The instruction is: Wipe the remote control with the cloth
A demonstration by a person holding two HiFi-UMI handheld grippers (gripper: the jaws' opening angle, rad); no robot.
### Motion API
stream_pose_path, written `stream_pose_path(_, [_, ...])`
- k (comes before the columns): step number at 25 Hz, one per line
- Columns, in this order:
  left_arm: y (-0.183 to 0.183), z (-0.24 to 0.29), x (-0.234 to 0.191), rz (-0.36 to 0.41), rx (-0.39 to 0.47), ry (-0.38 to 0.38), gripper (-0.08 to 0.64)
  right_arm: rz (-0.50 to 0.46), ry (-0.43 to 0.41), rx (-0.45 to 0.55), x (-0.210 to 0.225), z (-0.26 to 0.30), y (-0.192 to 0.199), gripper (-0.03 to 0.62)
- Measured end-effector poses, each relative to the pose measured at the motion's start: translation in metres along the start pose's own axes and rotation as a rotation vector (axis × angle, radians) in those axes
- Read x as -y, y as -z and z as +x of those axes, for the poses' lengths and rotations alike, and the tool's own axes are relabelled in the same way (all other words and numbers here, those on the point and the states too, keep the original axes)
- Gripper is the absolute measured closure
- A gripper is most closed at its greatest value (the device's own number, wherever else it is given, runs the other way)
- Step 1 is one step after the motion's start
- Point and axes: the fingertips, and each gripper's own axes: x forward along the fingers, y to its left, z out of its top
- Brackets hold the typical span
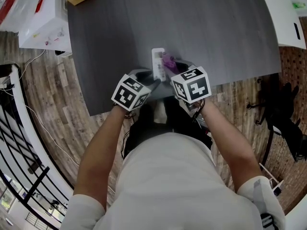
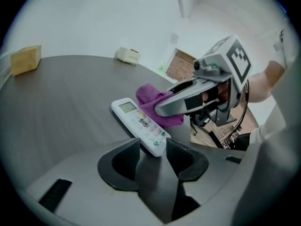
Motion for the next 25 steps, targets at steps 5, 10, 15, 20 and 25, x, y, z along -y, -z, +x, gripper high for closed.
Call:
stream_pose_path(5, [0.008,-0.010,-0.006,-0.036,-0.002,-0.008,0.390,-0.024,-0.016,0.000,-0.016,0.011,-0.008,0.491])
stream_pose_path(10, [0.012,-0.015,-0.009,-0.060,0.016,-0.029,0.390,-0.034,-0.030,-0.002,-0.021,0.012,-0.008,0.491])
stream_pose_path(15, [0.012,-0.014,-0.007,-0.048,0.003,-0.020,0.390,-0.024,-0.024,-0.005,-0.019,0.012,-0.007,0.491])
stream_pose_path(20, [0.006,-0.020,-0.015,-0.084,0.056,-0.017,0.390,-0.032,-0.004,0.012,-0.010,0.010,-0.015,0.491])
stream_pose_path(25, [-0.006,-0.038,-0.013,-0.144,0.155,-0.015,0.390,0.001,0.066,0.061,0.022,-0.017,-0.019,0.491])
